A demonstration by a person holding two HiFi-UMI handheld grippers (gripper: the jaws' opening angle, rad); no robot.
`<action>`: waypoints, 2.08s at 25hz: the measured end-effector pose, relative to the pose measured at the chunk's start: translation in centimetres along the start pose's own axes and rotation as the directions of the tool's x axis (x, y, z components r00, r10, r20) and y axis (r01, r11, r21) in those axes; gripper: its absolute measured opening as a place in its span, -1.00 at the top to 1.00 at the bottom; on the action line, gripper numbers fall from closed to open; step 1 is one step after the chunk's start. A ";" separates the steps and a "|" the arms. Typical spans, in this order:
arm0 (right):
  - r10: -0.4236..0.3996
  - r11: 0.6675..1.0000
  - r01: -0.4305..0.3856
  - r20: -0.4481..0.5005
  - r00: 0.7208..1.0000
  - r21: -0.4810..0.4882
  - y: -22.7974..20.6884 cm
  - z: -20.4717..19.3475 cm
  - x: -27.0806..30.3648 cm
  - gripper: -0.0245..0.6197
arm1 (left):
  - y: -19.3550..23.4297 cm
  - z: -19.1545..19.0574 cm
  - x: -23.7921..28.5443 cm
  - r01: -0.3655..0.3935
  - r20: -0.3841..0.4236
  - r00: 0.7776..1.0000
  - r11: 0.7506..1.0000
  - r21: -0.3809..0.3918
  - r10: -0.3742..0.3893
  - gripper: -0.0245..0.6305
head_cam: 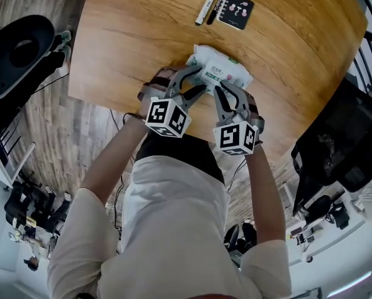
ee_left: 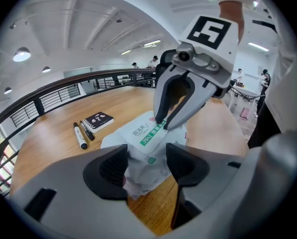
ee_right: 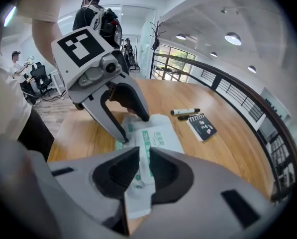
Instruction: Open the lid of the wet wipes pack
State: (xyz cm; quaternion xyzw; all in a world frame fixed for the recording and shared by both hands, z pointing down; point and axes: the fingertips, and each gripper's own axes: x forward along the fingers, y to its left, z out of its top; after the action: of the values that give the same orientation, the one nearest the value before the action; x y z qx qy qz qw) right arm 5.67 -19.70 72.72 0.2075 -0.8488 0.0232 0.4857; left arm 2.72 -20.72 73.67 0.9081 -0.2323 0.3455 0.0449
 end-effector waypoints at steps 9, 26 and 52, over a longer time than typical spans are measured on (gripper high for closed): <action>-0.034 0.994 0.032 -0.025 0.999 -0.100 0.8 -0.3 1.3 0.73 | 0.2 -0.6 0.5 0.005 -0.012 1.000 1.000 -0.021 -0.006 0.21; -0.105 0.972 0.095 -0.036 0.994 -0.213 0.8 -0.2 1.3 0.72 | 0.0 -0.7 0.8 0.003 -0.040 0.999 1.000 0.010 -0.003 0.22; -0.131 0.987 0.134 0.044 0.990 -0.086 -2.2 3.0 -1.7 0.82 | 0.0 -0.8 0.9 0.001 -0.074 0.997 1.000 0.011 -0.001 0.23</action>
State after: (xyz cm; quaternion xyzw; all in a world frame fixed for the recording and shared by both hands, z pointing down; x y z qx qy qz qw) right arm 4.81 -21.88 69.37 0.2420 -0.8424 -0.0507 0.4787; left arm 2.78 -20.88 74.85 0.8951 -0.2281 0.3801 0.0486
